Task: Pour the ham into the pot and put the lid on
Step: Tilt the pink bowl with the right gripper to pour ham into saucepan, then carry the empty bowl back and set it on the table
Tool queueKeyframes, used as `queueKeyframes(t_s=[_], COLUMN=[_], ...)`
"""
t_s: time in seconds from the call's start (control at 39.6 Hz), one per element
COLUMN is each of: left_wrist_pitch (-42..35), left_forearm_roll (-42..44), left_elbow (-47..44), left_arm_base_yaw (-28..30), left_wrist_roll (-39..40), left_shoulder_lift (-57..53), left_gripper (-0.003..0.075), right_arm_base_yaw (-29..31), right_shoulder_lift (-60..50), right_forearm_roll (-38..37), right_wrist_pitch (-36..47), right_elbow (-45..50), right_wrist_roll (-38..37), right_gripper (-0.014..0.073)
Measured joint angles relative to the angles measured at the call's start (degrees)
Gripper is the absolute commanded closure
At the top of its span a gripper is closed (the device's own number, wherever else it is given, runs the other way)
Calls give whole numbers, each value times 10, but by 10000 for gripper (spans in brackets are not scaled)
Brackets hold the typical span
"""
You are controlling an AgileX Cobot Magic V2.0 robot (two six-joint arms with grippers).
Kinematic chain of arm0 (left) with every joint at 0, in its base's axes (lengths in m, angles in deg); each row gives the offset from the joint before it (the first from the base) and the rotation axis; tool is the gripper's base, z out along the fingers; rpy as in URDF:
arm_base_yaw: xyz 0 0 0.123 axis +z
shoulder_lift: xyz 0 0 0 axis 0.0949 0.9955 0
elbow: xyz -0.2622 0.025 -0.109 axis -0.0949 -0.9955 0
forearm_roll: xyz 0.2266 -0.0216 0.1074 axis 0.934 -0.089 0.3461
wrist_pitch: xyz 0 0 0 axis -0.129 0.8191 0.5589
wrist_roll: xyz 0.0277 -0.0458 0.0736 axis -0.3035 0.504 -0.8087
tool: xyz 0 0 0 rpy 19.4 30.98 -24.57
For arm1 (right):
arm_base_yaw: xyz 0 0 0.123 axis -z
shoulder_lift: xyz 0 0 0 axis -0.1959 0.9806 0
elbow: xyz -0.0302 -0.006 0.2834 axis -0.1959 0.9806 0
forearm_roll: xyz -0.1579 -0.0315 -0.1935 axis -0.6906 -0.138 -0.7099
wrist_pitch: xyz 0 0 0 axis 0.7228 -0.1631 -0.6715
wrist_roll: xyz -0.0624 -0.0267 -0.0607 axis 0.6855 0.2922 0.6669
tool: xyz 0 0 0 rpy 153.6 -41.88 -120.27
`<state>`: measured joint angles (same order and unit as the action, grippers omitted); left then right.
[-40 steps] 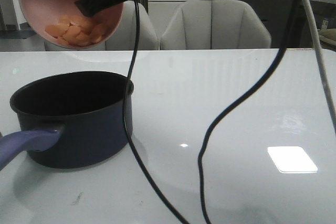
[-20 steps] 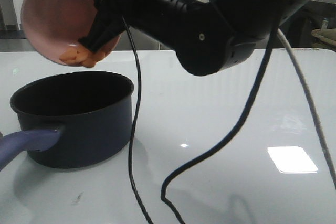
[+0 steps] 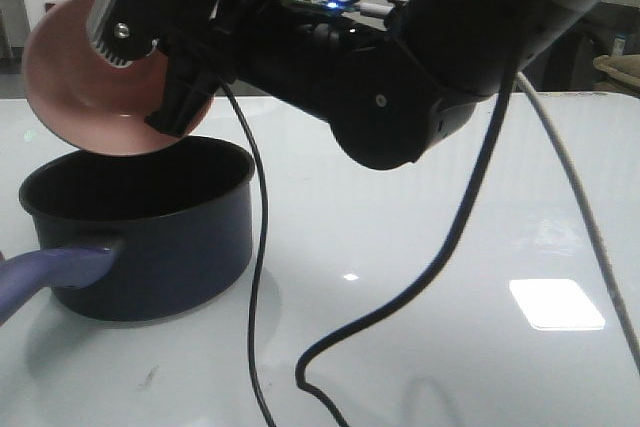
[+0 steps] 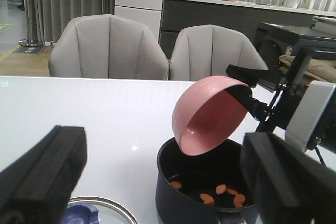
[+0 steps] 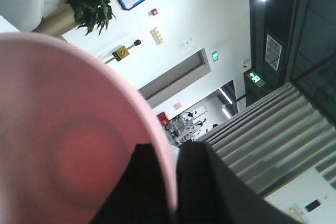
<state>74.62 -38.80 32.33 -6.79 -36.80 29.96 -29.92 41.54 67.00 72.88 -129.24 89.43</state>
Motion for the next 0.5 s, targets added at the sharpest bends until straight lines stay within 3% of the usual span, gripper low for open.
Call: queueKeyframes(t_s=[0.23, 0.35, 0.5], left_wrist_pitch=[0, 0, 0], left_forearm_roll=[0, 0, 0], left_elbow=[0, 0, 0], left_arm_base_yaw=[0, 0, 0], left_wrist_roll=[0, 0, 0], left_shoulder_lift=[0, 0, 0], left_gripper=[83, 83, 83], right_arm_base_yaw=[0, 1, 2], right_shoulder_lift=[-2, -27, -79], right_forearm_roll=[125, 170, 177], right_wrist_pitch=[-8, -120, -309], right_elbow=[0, 0, 0], right_wrist_roll=[-244, -344, -374], right_gripper=[459, 459, 459])
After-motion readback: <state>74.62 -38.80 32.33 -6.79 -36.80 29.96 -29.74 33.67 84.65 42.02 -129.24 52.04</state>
